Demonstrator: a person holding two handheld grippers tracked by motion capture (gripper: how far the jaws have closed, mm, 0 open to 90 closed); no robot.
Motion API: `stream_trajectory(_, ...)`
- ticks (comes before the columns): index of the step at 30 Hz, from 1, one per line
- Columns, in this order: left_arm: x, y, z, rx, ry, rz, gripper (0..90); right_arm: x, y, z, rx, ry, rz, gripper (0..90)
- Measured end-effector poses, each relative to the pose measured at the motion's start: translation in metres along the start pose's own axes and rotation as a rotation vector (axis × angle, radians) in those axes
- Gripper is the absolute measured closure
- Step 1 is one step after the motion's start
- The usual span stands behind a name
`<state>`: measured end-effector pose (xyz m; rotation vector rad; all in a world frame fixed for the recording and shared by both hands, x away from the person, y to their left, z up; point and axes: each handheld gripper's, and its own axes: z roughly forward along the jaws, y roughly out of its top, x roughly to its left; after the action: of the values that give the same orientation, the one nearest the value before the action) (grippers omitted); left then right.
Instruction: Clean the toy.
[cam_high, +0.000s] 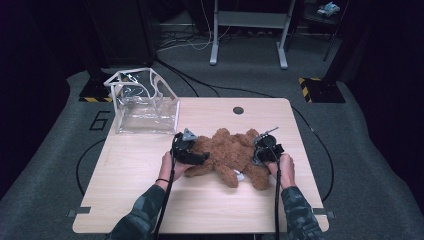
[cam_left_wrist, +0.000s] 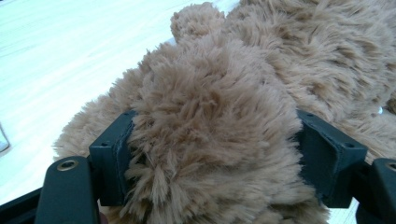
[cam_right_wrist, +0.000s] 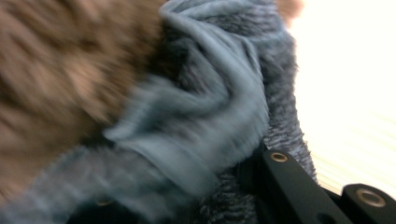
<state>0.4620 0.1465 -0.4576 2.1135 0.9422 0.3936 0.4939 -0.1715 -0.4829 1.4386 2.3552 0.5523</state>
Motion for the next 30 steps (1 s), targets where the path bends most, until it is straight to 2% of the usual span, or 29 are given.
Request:
stream_trajectory(1, 0.0, 0.0, 0.0, 0.0, 0.0, 0.0, 23.6, -0.003, -0.001, -0.005, -0.015, 0.0, 0.015, 80.3)
stream_trajectory(5, 0.0, 0.0, 0.001, -0.008, -0.003, -0.009, 23.6, -0.017, -0.007, -0.044, -0.135, 0.065, 0.115, 80.2)
stream_trajectory(7, 0.0, 0.0, 0.0, -0.001, 0.001, -0.004, 23.6, -0.017, -0.01, -0.062, -0.185, 0.092, 0.116, 80.2)
stream_trajectory(9, 0.0, 0.0, 0.0, 0.001, 0.001, -0.002, 23.6, -0.014, -0.012, -0.077, -0.224, 0.109, 0.092, 80.1)
stream_trajectory(12, 0.0, 0.0, 0.0, 0.0, 0.003, -0.002, 23.6, -0.003, -0.012, -0.089, -0.251, 0.13, 0.062, 80.0)
stream_trajectory(14, 0.0, 0.0, 0.0, 0.003, 0.002, 0.001, 23.6, 0.011, -0.012, -0.089, -0.246, 0.142, 0.046, 79.8)
stream_trajectory(17, 0.0, 0.0, 0.0, 0.005, 0.004, 0.002, 23.6, 0.026, -0.012, -0.076, -0.217, 0.135, -0.006, 79.2)
stream_trajectory(19, -0.001, 0.0, 0.0, 0.002, 0.005, 0.003, 23.6, 0.033, -0.013, -0.066, -0.199, 0.124, -0.005, 79.0)
stream_trajectory(22, -0.003, 0.0, 0.001, -0.01, 0.008, -0.008, 23.6, 0.035, -0.015, -0.058, -0.186, 0.113, 0.003, 79.0)
stream_trajectory(24, -0.003, 0.0, 0.001, -0.007, 0.011, -0.009, 23.6, 0.035, -0.018, -0.056, -0.172, 0.107, -0.017, 79.1)
stream_trajectory(30, -0.004, 0.002, 0.0, 0.017, 0.021, -0.005, 23.8, 0.035, -0.024, -0.055, -0.129, 0.091, -0.038, 79.3)
